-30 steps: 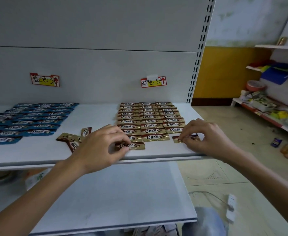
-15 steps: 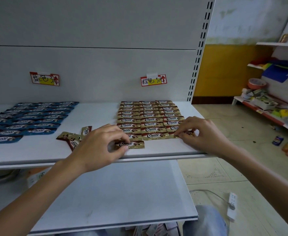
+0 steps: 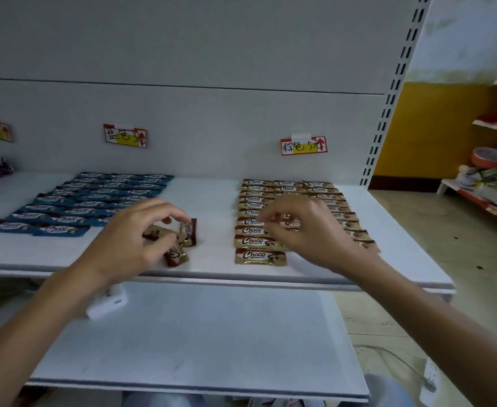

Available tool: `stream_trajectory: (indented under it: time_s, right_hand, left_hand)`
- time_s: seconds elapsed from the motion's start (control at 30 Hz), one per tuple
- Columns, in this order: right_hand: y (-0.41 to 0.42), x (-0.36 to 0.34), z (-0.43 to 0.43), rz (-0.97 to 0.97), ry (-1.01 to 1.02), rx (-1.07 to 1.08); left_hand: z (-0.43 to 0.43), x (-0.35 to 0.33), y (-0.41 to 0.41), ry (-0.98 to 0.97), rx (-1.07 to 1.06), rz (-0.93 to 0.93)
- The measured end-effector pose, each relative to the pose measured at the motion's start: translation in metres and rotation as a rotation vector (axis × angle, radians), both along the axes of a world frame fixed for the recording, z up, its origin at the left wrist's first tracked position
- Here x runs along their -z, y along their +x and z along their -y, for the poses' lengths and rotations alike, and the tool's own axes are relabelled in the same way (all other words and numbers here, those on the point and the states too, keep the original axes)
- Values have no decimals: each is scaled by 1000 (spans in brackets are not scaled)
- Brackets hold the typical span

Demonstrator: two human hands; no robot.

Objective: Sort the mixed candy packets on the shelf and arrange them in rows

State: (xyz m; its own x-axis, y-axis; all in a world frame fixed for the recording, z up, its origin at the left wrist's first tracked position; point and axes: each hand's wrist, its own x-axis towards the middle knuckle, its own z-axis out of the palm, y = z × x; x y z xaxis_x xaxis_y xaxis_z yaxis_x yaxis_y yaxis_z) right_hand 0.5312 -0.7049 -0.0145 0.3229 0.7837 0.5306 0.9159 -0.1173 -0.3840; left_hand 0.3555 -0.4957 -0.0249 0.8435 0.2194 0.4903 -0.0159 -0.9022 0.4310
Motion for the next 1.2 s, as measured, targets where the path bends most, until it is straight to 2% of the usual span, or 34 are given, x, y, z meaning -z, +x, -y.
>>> stream_trajectory:
  time_s: [0.2, 0.33, 0.47, 0.57, 0.7, 0.8, 0.97, 1.2]
  right_hand:
    - [-31, 3, -67, 41, -202, -170]
    - [-33, 3, -99, 95, -342, -141]
    - [-28, -2, -111, 68, -365, -102]
    - [-24, -5, -113, 47, -399, -79]
    - [-22, -8, -117, -225, -341, -32]
    - [-22, -6, -119, -347, -219, -35]
    - [-13, -8, -108, -382, -40, 40]
    - [2, -11, -72, -284, -39, 96]
  left_hand:
    - [-24, 11, -17, 51, -36, -173]
    - [-27, 13, -11, 54, -63, -188]
    - [-32, 10, -5, 60, -83, -200]
    - [-36, 8, -2, -6, -105, -211]
    - [-38, 5, 3, -114, -163, -190]
    - [-40, 6, 7, -117, -230, -134]
    - [-44, 4, 16, -97, -293, -12]
    - [-30, -5, 37, -170, -263, 70]
